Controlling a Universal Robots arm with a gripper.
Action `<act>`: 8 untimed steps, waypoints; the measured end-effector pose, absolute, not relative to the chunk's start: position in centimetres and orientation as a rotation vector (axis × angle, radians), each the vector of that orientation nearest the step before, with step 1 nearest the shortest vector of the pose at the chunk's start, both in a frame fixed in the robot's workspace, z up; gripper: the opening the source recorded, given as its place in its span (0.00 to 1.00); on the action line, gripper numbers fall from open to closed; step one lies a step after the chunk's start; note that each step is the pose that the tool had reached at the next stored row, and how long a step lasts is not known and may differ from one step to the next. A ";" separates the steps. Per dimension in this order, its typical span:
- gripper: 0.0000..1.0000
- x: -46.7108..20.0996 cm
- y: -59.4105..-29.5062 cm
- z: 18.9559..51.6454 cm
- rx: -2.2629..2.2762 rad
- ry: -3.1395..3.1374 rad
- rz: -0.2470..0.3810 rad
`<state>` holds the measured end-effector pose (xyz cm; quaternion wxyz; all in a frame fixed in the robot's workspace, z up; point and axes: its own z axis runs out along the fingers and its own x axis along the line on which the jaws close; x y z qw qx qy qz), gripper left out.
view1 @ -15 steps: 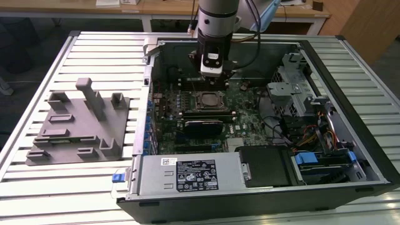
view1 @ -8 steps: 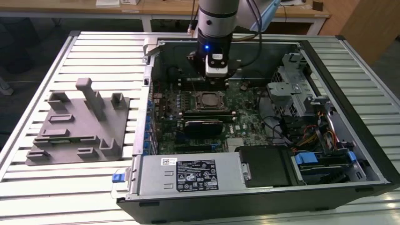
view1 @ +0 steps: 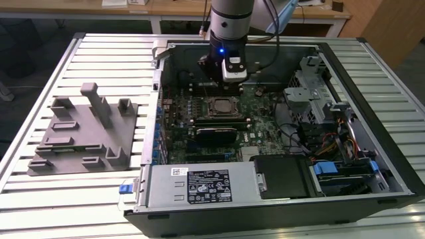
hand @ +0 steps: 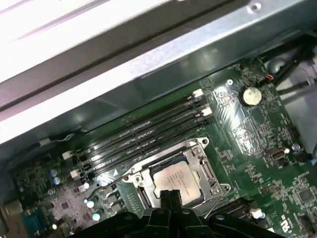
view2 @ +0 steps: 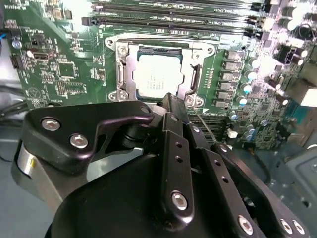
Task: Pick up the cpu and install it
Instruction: 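Install the first cpu locking lever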
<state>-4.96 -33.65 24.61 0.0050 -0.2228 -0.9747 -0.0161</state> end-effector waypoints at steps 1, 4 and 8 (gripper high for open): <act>0.11 -5.0 -33.6 24.6 -0.681 -3.056 -0.050; 0.11 -5.0 -33.7 24.6 -0.633 -3.066 -0.050; 0.11 -5.0 -33.7 24.6 -0.579 -3.076 -0.050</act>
